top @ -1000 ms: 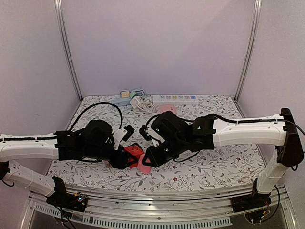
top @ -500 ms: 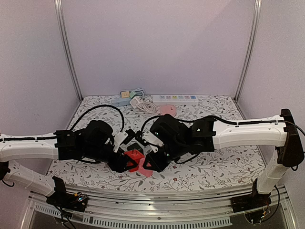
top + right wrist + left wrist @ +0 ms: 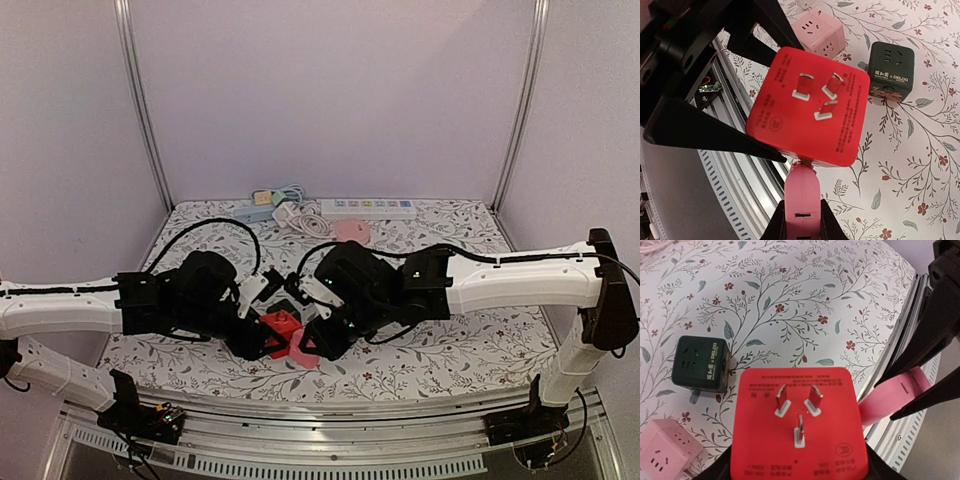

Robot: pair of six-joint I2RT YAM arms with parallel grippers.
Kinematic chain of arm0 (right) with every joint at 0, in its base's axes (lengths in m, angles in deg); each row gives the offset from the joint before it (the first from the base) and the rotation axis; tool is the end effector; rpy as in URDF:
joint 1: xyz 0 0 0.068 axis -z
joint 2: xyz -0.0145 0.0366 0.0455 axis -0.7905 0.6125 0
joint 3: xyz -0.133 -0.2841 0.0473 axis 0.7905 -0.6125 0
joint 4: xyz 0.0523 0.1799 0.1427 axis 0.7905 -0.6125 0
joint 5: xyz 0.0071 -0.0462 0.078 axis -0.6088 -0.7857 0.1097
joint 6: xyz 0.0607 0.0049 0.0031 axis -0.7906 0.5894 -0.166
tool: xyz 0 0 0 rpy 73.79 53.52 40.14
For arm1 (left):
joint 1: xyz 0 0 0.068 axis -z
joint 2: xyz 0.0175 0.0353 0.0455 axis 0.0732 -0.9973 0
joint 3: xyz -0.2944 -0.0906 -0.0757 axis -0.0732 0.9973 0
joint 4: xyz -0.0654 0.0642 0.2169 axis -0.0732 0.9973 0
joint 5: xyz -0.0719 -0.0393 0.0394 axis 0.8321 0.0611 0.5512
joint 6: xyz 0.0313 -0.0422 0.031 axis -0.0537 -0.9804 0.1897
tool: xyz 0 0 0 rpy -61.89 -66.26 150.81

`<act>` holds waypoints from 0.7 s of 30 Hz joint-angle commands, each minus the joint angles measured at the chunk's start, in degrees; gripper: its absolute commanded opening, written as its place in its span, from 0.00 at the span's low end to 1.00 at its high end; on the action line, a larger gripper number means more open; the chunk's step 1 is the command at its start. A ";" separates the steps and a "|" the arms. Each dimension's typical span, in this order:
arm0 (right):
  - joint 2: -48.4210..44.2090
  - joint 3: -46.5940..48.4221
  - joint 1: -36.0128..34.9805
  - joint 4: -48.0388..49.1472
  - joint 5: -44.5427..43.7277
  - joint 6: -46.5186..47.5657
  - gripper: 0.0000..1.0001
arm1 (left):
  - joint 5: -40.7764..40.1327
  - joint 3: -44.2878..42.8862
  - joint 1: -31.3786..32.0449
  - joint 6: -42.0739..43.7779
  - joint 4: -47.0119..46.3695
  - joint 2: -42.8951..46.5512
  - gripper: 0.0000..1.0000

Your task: Pull the plug off the socket

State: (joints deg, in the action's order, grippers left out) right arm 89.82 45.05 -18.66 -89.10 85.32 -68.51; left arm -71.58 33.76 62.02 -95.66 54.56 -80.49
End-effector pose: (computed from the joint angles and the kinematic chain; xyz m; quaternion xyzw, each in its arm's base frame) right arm 0.1166 0.3482 0.3066 -0.4148 0.8429 0.2714 0.2093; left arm 0.1042 -0.1734 0.2782 0.3266 0.8646 -0.2682 0.2717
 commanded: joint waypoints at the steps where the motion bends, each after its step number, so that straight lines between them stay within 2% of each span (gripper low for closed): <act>1: -0.35 0.33 1.85 -4.98 -6.40 -7.62 0.00 | -3.41 -1.54 -2.26 -2.76 0.31 0.02 0.20; 5: -0.26 0.16 3.33 -4.11 -3.33 -12.93 0.00 | -3.77 -1.51 -2.27 -2.69 0.14 -0.14 0.19; 8: -0.09 0.16 3.85 -3.65 -0.93 -13.06 0.00 | -3.88 -1.44 -2.36 -2.43 -0.01 -0.11 0.19; 21: -3.44 -2.61 -0.26 -4.94 2.22 5.85 0.00 | -1.48 -1.95 -3.99 -1.12 0.25 -0.57 0.16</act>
State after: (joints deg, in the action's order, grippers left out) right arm 89.40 44.46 -17.28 -87.86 88.07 -70.67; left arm -72.08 33.28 60.95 -95.37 53.54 -80.92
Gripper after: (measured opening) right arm 0.151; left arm 0.620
